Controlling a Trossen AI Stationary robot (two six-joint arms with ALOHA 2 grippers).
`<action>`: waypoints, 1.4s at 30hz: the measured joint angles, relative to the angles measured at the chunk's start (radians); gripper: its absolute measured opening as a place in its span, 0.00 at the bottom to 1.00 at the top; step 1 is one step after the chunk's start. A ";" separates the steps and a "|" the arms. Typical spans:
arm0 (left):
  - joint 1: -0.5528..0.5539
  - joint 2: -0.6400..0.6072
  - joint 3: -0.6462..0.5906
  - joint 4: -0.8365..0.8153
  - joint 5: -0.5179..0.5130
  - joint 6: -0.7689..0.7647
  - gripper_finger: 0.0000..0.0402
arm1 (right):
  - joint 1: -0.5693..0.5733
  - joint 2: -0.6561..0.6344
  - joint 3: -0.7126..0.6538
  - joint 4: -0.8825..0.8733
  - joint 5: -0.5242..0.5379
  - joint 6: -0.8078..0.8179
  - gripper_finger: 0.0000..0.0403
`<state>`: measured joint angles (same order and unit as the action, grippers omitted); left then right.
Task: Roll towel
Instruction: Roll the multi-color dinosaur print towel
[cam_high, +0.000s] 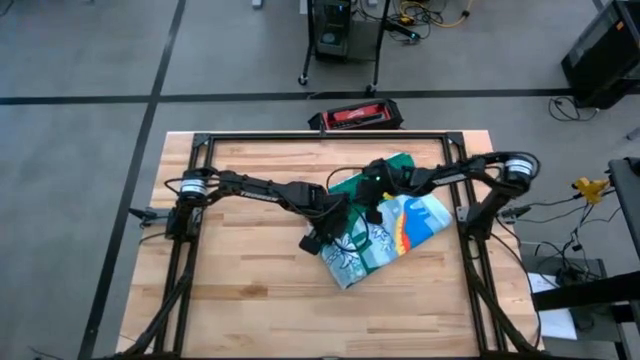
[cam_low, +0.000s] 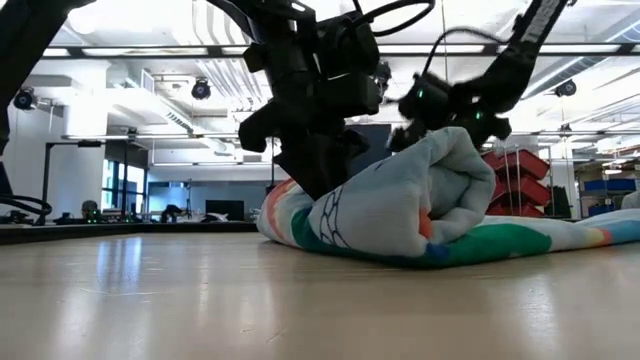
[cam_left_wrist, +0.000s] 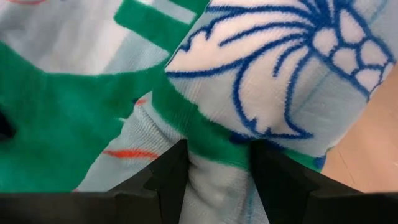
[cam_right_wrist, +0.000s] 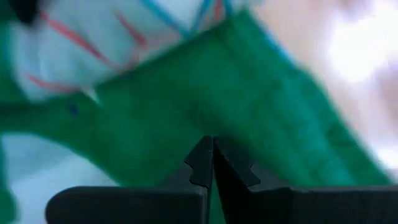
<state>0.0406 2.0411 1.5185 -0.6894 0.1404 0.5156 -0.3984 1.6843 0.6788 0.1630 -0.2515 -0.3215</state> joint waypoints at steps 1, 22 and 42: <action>0.000 -0.001 -0.002 -0.008 -0.001 -0.004 0.39 | -0.007 0.018 0.000 0.006 0.001 0.003 0.00; 0.021 -0.074 -0.072 -0.009 0.001 -0.054 0.39 | -0.018 -0.007 -0.036 0.047 0.099 -0.008 0.00; 0.069 -0.103 -0.081 0.051 -0.026 -0.027 0.39 | 0.188 -0.135 -0.024 0.169 0.113 0.076 0.00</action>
<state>0.1092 1.9381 1.4372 -0.6381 0.1145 0.4882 -0.2105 1.5496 0.6544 0.3323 -0.1389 -0.2453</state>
